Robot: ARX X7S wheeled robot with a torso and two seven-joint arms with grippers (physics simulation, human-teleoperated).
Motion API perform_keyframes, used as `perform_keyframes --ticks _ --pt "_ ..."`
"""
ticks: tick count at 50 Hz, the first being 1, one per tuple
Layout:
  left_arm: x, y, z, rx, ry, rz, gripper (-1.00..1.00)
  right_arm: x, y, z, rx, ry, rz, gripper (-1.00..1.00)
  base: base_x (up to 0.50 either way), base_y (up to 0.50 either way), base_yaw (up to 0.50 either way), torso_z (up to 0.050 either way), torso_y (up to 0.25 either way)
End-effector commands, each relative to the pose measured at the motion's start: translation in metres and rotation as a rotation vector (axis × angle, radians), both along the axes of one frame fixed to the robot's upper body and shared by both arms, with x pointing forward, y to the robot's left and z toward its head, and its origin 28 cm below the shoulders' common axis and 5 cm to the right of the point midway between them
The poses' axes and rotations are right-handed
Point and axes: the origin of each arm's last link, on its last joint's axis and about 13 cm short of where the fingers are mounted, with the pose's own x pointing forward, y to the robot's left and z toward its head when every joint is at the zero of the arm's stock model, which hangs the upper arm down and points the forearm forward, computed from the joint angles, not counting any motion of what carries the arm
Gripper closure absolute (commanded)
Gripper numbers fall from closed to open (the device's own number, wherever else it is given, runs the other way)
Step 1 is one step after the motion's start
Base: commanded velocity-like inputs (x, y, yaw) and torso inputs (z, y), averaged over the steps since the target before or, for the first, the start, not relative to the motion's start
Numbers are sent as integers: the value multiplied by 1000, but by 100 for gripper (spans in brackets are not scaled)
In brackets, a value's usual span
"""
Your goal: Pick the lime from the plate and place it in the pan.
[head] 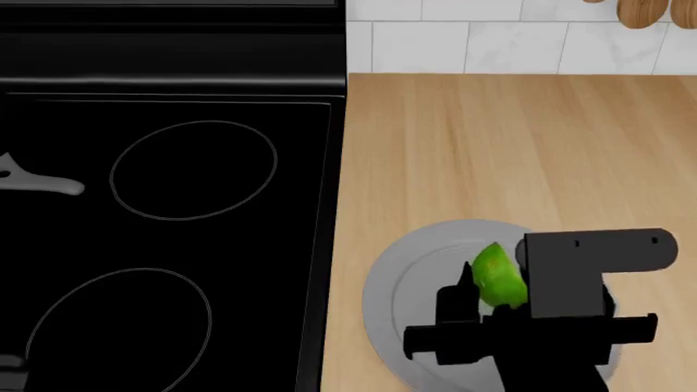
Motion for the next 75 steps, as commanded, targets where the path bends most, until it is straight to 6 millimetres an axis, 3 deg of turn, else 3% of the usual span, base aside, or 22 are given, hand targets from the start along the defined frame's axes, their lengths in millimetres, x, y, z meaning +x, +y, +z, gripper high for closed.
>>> perform_keyframes --ticks 1,6,15,75 --pt "4 -5 3 -18 -37 -37 -100 -28 6 42 -22 -152 61 100 0 0 0 0 0" --pt "10 -8 3 -22 -52 -39 -100 -28 3 49 -22 -180 71 100 0 0 0 0 0" --pt "18 -11 -1 -25 -62 -38 -100 -20 2 44 -38 -189 79 100 27 180 0 0 0" --pt "11 -12 -1 -30 -58 -31 -100 -24 5 38 -84 -163 95 100 107 500 0 0 0"
